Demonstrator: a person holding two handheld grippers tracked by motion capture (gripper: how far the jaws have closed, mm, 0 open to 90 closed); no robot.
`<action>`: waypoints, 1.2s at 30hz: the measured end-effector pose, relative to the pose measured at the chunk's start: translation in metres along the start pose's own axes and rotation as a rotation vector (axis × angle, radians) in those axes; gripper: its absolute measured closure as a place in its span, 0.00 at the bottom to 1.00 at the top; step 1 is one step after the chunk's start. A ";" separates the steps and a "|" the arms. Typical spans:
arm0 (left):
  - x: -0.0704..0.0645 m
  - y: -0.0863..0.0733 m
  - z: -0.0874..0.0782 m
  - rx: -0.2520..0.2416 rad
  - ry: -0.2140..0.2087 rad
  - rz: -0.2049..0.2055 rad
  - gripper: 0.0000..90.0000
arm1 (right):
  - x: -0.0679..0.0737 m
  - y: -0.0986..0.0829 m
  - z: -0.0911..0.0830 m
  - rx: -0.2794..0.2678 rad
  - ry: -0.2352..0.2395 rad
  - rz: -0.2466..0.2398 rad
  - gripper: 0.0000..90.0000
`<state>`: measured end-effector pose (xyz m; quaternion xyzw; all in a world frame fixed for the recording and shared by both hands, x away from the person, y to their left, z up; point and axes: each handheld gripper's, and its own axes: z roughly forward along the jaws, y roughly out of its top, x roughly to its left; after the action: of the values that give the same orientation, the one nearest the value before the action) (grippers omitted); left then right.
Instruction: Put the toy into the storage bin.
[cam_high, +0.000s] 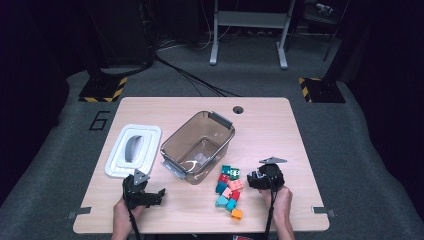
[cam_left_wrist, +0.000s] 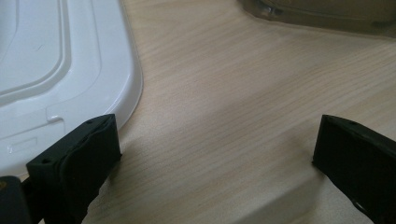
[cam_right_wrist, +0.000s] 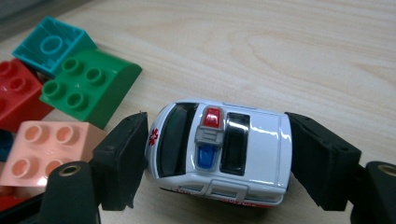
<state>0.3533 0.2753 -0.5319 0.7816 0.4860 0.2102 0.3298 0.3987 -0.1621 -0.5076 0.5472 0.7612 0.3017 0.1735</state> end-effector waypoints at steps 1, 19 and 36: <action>0.000 0.000 0.000 -0.001 0.000 -0.001 0.01 | -0.001 0.002 -0.002 -0.003 0.006 0.008 0.27; 0.000 0.000 0.000 0.003 -0.002 0.002 0.01 | -0.003 0.032 -0.022 -0.039 0.044 -0.016 0.27; 0.000 0.000 0.000 0.001 -0.003 0.003 0.01 | -0.001 0.057 -0.040 -0.080 0.074 -0.047 0.27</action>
<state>0.3536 0.2752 -0.5316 0.7829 0.4843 0.2091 0.3298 0.4169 -0.1613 -0.4401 0.5104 0.7670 0.3478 0.1741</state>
